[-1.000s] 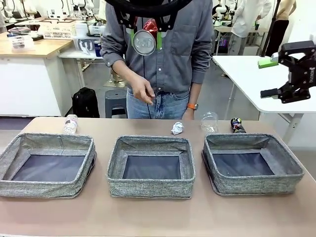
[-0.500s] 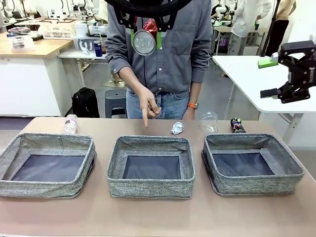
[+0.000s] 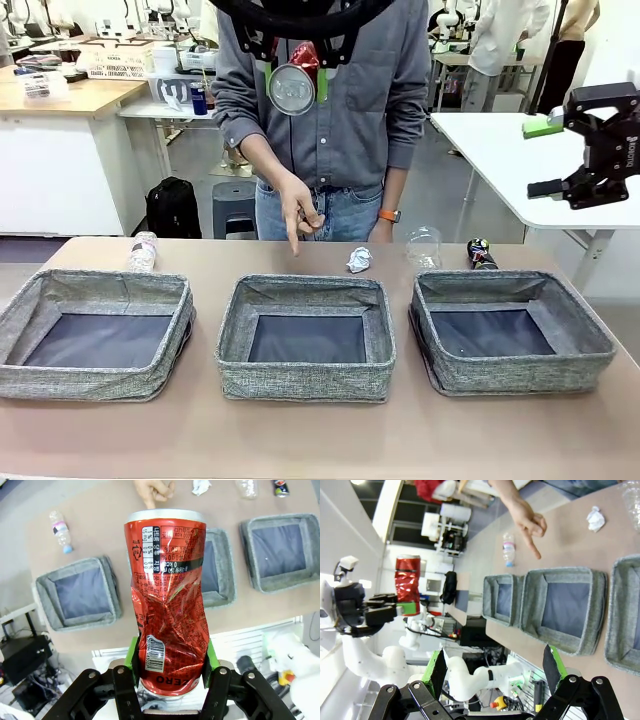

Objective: Sort the waste into the appropriate baskets.
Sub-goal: Place the picked waste into the Fabric basket indicated by the person.

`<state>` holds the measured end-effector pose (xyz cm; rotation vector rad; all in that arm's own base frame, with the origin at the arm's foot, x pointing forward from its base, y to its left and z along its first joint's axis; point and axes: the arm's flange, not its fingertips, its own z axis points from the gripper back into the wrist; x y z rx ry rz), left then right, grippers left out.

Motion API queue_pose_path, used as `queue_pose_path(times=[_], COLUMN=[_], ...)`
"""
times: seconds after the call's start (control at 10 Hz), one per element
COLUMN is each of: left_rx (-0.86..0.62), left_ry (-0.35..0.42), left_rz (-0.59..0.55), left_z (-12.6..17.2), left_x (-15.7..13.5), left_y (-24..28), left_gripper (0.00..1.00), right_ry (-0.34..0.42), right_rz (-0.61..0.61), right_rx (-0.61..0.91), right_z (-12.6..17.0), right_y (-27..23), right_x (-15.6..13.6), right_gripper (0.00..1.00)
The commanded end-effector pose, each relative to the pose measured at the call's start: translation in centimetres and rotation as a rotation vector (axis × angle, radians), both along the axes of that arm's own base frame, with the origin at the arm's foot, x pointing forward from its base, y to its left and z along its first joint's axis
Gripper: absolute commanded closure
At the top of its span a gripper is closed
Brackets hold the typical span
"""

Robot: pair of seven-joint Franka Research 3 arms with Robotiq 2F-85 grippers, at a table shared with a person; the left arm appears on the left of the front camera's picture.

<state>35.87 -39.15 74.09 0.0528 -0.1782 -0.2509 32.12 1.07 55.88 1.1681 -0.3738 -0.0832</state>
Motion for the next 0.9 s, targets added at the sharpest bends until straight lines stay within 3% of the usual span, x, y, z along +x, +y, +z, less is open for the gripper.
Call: queue_pose_path(times=[0.0, 0.5, 0.8], left_rx=[0.024, -0.098, -0.081], left_ry=[-0.012, 0.067, 0.223], left_rz=[0.021, 0.006, -0.002], left_z=[-5.1, -21.3, -27.2], left_x=[0.4, 0.8, -0.6], left_y=[1.3, 3.4, 1.1], left_gripper=[0.44, 0.44, 0.44], right_ry=[-0.035, -0.035, -0.035], right_rz=[0.006, 0.006, 0.006], right_rx=[0.02, 0.02, 0.02], right_z=[0.0, 0.0, 0.0], right_y=[0.1, 0.1, 0.1], right_x=[0.4, 0.4, 0.4], right_gripper=[0.0, 0.0, 0.0])
